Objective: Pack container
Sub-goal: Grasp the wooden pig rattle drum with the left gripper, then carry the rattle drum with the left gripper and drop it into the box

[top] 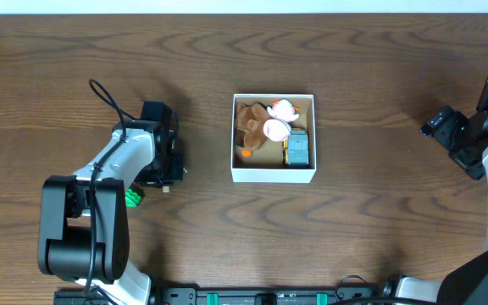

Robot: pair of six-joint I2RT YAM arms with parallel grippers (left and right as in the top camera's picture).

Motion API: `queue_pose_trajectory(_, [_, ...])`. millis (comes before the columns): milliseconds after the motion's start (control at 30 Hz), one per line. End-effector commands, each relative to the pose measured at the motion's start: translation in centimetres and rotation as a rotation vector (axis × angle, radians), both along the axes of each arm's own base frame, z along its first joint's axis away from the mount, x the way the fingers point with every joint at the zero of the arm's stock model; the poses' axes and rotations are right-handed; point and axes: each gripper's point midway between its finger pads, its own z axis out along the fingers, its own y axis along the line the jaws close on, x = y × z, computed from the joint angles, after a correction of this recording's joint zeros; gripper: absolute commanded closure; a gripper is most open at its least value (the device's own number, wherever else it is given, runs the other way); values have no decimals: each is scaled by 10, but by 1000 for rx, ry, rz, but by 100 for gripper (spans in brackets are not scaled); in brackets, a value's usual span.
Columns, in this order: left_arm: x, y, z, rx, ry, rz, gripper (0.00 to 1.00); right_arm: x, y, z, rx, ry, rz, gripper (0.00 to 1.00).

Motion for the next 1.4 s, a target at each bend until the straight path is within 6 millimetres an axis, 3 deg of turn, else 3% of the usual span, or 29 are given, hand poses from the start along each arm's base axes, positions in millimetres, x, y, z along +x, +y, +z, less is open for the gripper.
queue_pose_trajectory(0, [-6,4,-9,22,36,6,94,-1,0,-4,-1,14,14,1])
queue_pose_trajectory(167, [6,3,5,19,2,6,94,-1,0,-4,-3,14,20,1])
queue_pose_trajectory(233, [14,1,24,16,-24,1,94,-1,0,-4,-3,15,20,1])
queue_pose_trajectory(367, [38,-18,82,-1,-158,-50,94,-1,0,-4,-3,14,20,1])
queue_pose_trajectory(533, [62,-79,165,-64,-456,-254,94,-1,0,-4,-3,14,20,1])
queue_pose_trajectory(633, [62,-123,191,-97,-583,-443,95,-1,0,-4,-3,14,20,1])
queue_pose_trajectory(700, [57,-148,195,-115,-612,-531,94,-1,0,-4,-4,14,20,1])
queue_pose_trajectory(800, [47,-177,182,-135,-586,-611,94,-1,0,-4,-5,12,21,1])
queue_pose_trajectory(1000, [28,-208,137,-125,-459,-709,94,0,-1,-4,-7,12,27,1])
queue_pose_trajectory(1100, [25,-213,126,-120,-432,-727,94,0,-1,-4,-7,12,27,1])
queue_pose_trajectory(1133, [25,-213,125,-120,-430,-727,83,0,-1,-4,-7,12,27,1])
queue_pose_trajectory(1167, [25,-213,125,-119,-429,-727,50,0,-1,-4,-7,12,27,1])
queue_pose_trajectory(1200, [25,-213,126,-120,-431,-727,24,0,-1,-3,-7,12,28,1])
queue_pose_trajectory(1233, [26,-213,128,-121,-438,-725,12,0,-1,-3,-7,11,28,1])
queue_pose_trajectory(1367, [31,-206,150,-91,-509,-709,0,1,-1,-3,-8,8,28,1])
